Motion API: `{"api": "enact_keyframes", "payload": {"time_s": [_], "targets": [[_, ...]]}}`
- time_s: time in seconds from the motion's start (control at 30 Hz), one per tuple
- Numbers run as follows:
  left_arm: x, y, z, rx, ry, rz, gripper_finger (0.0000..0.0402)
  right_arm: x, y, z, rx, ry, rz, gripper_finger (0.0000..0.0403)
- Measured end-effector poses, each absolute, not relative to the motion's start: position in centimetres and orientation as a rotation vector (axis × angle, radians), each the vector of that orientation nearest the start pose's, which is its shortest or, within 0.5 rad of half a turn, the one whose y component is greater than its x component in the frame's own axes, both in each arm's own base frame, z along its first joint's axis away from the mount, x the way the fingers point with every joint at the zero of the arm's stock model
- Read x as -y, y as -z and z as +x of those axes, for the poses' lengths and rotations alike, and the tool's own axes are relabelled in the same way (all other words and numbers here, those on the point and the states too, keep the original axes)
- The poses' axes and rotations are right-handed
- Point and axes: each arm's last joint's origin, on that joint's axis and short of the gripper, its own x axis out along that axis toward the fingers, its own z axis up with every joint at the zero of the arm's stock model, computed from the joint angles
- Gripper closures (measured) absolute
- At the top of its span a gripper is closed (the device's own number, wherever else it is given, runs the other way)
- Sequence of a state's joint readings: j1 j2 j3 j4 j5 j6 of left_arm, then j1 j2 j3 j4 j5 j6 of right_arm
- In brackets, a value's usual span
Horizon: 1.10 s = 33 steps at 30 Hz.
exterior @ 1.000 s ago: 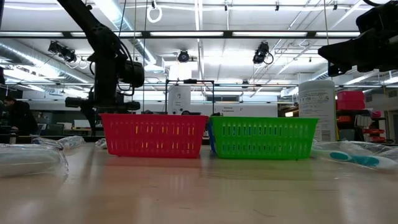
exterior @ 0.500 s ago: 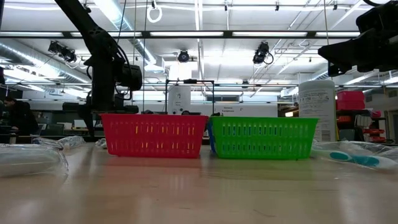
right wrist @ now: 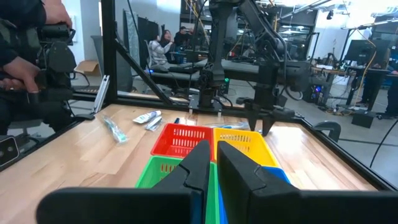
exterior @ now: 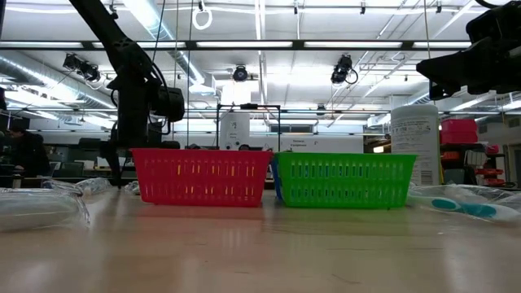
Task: Pick & Place Travel size toiletries
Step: Put the top left nail cutter into the yellow bin
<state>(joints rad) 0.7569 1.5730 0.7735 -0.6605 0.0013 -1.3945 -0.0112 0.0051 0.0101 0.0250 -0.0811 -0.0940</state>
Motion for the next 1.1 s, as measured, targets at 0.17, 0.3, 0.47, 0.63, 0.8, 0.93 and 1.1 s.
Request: {"api": "enact_keyframes", "payload": {"time_s": [0.17,0.3,0.47,0.63,0.8,0.93,1.1], "targets": [[-16.75,-13.66,17.77,-0.768,-1.561,-1.624,0.0173,-0.13,-16.89,9.73,0.033,-0.069,-0.095,0.0363],[-16.76,-13.66,17.77,-0.767,-1.561,-1.624,0.0177,-0.13,-16.89,9.73,0.033,-0.069,-0.095,0.0361],[-16.74,-13.66,17.78,-0.775,-1.550,-1.626,0.0209,-0.13,-16.90,9.73,0.034,-0.068,-0.095,0.0363],[-16.71,-13.66,17.81,-0.777,-1.545,-1.635,0.0244,-0.13,-16.90,9.73,0.034,-0.069,-0.095,0.0362],[-16.70,-13.66,17.81,-0.777,-1.543,-1.638,0.0269,-0.13,-16.89,9.73,0.033,-0.069,-0.095,0.0363],[-16.70,-13.66,17.81,-0.779,-1.542,-1.637,0.0282,-0.13,-16.89,9.73,0.033,-0.069,-0.095,0.0362],[-16.70,-13.66,17.81,-0.778,-1.543,-1.638,0.0297,-0.13,-16.90,9.73,0.033,-0.069,-0.096,0.0362]]}}
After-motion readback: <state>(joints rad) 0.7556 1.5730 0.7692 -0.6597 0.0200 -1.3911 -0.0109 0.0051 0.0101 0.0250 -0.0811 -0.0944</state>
